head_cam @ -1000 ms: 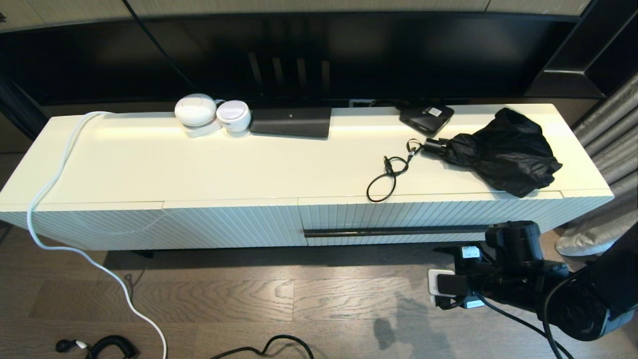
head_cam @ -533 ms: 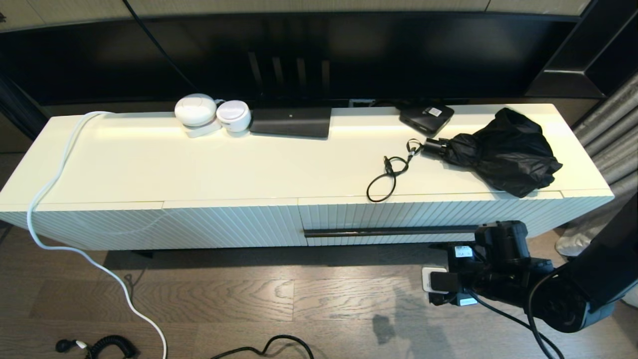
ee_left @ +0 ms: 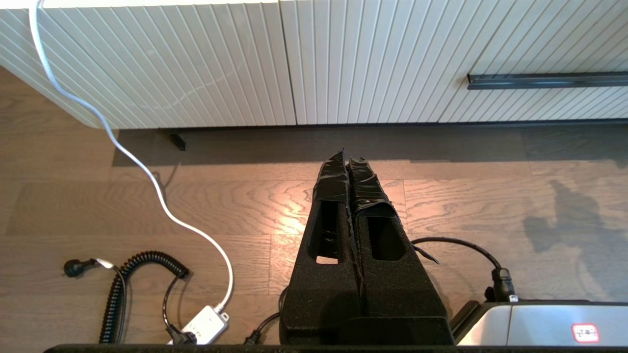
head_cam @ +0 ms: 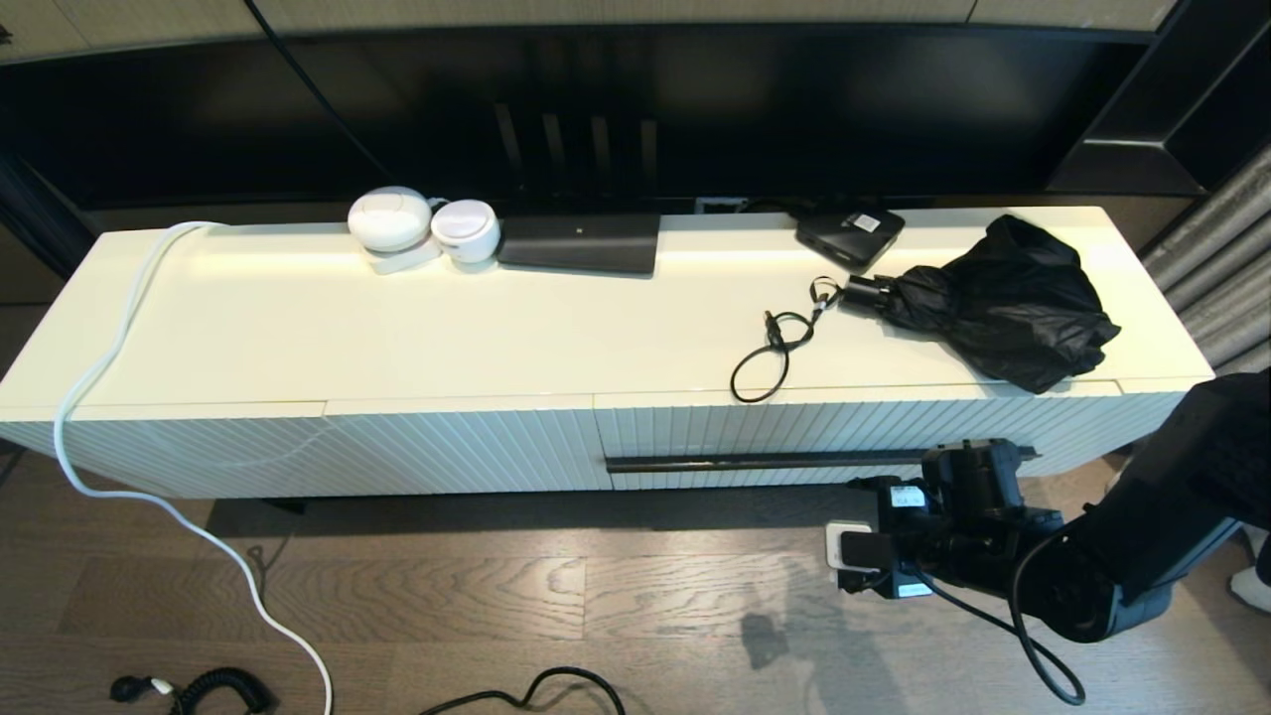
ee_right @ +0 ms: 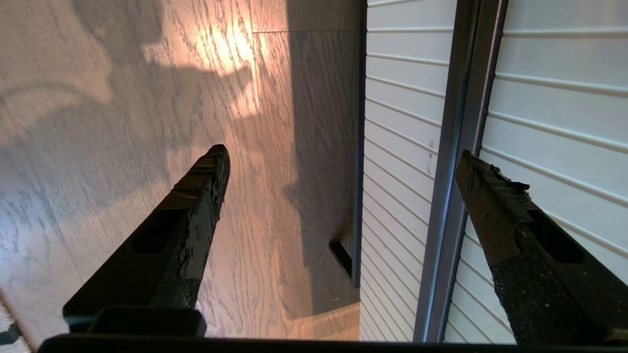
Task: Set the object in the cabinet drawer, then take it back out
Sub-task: Open the drawer
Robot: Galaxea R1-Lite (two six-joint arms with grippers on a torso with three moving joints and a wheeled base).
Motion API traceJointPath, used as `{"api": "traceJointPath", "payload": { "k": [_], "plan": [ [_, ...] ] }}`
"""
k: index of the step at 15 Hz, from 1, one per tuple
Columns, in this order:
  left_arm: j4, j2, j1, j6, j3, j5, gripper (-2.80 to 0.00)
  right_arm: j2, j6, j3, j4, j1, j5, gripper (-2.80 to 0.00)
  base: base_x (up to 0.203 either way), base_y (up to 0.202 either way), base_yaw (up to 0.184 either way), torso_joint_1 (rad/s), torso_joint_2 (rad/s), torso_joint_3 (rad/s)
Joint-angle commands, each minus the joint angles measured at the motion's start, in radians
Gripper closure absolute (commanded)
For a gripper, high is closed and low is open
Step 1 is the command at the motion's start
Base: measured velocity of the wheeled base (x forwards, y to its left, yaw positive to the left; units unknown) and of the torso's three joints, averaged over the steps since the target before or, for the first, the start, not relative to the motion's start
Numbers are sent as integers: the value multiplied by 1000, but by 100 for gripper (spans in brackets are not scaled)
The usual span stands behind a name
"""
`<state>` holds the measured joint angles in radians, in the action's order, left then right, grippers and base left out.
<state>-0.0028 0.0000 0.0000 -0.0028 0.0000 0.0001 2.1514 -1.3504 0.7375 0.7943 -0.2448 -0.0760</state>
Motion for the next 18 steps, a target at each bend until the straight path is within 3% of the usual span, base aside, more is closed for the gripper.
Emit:
{"api": "traceJointPath", "payload": {
  "k": [1, 18],
  "plan": [
    [0, 0, 0, 0, 0, 0, 0, 26, -9, 24, 6, 8, -1, -280, 0, 0, 0, 0, 0, 0],
    [0, 0, 0, 0, 2, 0, 0, 148, 7, 207, 6, 31, -1, -280, 0, 0, 0, 0, 0, 0]
  ]
}}
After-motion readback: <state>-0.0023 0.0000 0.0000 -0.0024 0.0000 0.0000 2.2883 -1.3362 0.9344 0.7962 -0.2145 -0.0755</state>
